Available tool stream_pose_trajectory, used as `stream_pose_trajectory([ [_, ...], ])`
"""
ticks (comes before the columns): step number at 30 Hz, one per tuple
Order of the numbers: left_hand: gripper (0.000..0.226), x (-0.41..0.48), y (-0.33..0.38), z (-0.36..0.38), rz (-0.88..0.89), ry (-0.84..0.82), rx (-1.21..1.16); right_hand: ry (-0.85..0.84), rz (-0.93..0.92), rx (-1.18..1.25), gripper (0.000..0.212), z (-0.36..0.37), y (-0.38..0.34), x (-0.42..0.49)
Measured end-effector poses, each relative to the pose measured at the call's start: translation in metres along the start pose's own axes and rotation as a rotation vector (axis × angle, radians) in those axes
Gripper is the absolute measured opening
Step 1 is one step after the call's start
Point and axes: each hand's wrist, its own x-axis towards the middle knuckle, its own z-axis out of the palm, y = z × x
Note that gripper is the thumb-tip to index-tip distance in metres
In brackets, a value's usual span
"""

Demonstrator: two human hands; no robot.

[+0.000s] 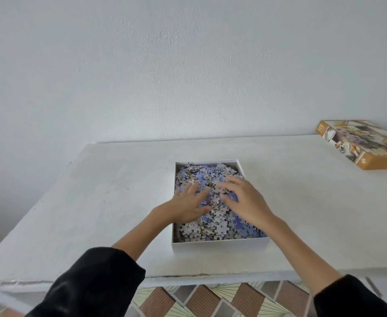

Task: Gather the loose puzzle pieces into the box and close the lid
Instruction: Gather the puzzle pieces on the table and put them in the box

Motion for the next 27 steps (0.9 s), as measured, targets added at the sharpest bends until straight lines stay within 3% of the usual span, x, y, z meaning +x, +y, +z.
stream_pose_trajectory([
  [3,0.065,-0.01,0.004,0.004,0.001,-0.093,0.084,-0.177,-0.006,-0.161,0.057,0.009,0.001,-0.012],
  [5,0.064,-0.013,0.004,-0.002,0.011,-0.076,0.018,-0.164,0.012,-0.163,0.054,0.012,0.003,-0.017],
  [7,0.061,-0.014,0.002,-0.01,0.025,0.056,-0.082,0.024,0.013,-0.098,0.037,0.006,0.001,-0.015],
  [9,0.052,-0.012,0.0,-0.011,0.017,0.299,-0.059,0.185,0.003,-0.002,0.027,0.0,0.001,-0.007],
  [12,0.041,0.007,-0.007,-0.012,0.007,0.511,-0.111,0.189,-0.003,0.053,0.035,-0.002,0.009,0.015],
  [17,0.058,0.052,-0.02,-0.006,-0.091,0.322,-0.113,-0.188,0.162,-0.147,0.064,0.019,0.02,0.047],
  [20,0.062,0.063,-0.021,-0.002,-0.113,0.282,-0.115,-0.143,0.136,-0.125,0.063,0.025,0.021,0.055],
  [24,0.043,0.063,-0.026,-0.008,-0.014,0.528,-0.172,0.121,0.099,0.002,0.045,0.019,0.022,0.062],
  [27,0.045,0.063,-0.032,-0.009,0.027,0.537,-0.113,-0.04,0.081,-0.072,0.051,0.021,0.024,0.071],
])
